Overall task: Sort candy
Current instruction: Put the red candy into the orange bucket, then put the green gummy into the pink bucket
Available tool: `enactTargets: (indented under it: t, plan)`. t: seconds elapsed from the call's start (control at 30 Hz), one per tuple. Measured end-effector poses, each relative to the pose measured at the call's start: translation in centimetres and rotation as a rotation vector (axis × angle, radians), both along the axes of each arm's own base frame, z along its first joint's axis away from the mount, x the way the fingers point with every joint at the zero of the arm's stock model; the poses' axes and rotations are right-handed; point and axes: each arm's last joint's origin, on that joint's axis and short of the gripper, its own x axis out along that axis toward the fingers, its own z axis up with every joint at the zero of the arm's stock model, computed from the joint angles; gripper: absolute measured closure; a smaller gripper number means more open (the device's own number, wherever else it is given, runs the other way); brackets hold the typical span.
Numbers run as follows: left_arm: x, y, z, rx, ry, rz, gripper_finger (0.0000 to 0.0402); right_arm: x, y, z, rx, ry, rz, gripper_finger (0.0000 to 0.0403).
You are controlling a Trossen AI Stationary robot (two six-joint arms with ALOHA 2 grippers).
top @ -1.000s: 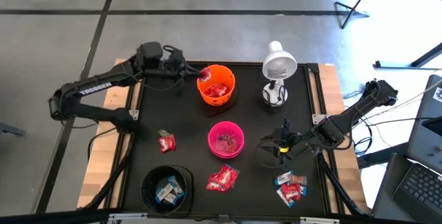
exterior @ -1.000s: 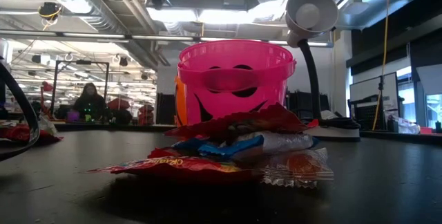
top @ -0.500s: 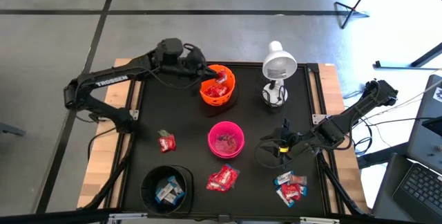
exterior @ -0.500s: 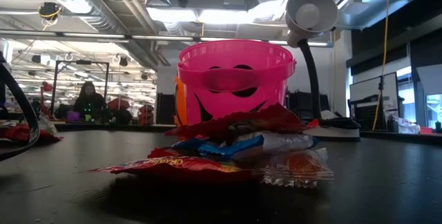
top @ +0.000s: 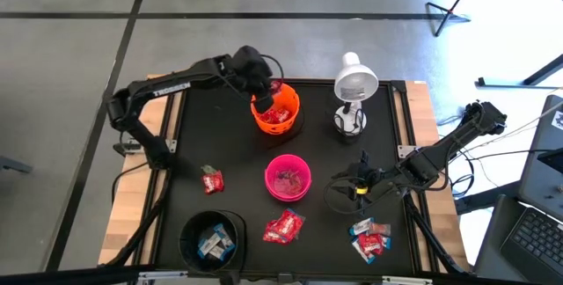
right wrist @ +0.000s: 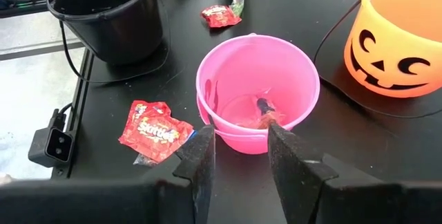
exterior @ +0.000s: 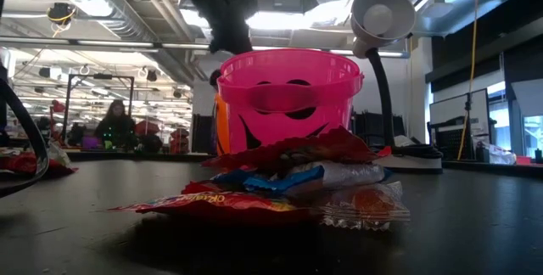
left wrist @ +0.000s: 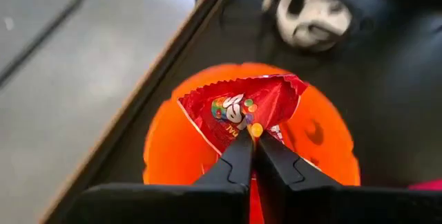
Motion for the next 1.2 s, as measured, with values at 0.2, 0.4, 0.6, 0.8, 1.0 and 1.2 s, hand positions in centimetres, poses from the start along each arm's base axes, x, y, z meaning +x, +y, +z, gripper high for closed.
enactTargets:
  t: [0.2,0.4,0.6,0.8,1.0,1.2]
  plan:
    - [0.0,0.2,-1.1,-0.074,0.047,0.0,0.035,0.0,0.0,0.0,0.0,0.001,0.0,0.0272]
    - [0.0,-0.5,-0.6,-0.043,0.064,-0.033,0.0266,0.0,0.0,0.0,0.019,-0.003,-0.011,0.0272]
    - [-0.7,-3.5,3.1,-0.049,0.19,-0.252,0.0232,0.0,0.0,0.0,0.028,0.008,0.001,0.0272]
    - [-2.0,-11.0,5.0,-0.027,0.446,-0.44,0.0236,0.0,0.0,0.0,0.014,0.004,0.001,0.0272]
    - [-4.8,-16.5,5.2,-0.063,0.541,-0.432,0.0236,-0.7,2.0,0.8,-0.095,-0.106,0.105,0.0272]
    - [-7.8,-19.6,3.8,-0.103,0.422,-0.354,0.0236,-3.3,4.5,0.7,-0.22,-0.147,0.158,0.0272]
